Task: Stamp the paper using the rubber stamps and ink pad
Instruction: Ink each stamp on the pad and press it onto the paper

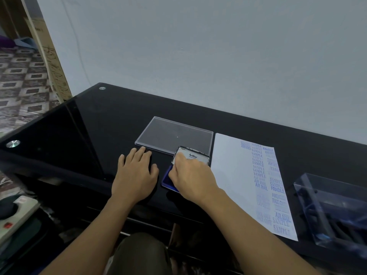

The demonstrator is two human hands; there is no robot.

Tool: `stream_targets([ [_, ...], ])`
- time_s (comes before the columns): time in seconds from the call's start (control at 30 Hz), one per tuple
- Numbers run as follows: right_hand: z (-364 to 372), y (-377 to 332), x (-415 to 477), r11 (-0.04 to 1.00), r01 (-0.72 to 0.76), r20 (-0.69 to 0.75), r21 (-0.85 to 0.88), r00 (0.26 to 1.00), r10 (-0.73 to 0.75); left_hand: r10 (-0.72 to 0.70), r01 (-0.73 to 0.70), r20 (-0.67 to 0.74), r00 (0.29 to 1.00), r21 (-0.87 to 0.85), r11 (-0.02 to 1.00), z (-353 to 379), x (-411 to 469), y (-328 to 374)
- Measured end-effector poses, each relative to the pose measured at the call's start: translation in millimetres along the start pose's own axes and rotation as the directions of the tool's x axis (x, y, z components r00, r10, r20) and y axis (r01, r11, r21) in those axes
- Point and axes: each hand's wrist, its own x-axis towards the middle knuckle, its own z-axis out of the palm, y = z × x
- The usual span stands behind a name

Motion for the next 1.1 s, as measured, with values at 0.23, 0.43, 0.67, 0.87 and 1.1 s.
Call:
stream_targets([
  [0.23,-1.5,-2.2,-0.4,0.999,-0.021,-0.010,0.034,1.000,0.021,-0.007,0.007,0.009,1.000,0.006,1.000,0.2,0.9,0.1],
  [0.43,1.3,-1.4,-1.0,0.999,-0.016,-0.024,0.041,1.000,0.017,-0.006,0.006,0.008,1.000,0.004,1.000,0.1,0.9,0.3],
  [0.67,3.0,-1.2,-0.3,1.000,-0.006,-0.031,0.030,1.000,0.007,-0.005,0.005,0.003,1.000,0.006,1.000,-0.2,0.6,1.0],
  [0.87,2.2,-0.2,0.7,0.999,-0.013,-0.017,0.031,1.000,0.014,-0.003,0.003,-0.002,1.000,0.001,1.000,-0.3,0.5,1.7],
  [1.1,1.7,0.2,0.1,1.000,0.030,-0.033,0.000,0.999,-0.030,-0.013,0.013,0.005,1.000,-0.010,1.000,-0.4,0.8,1.6],
])
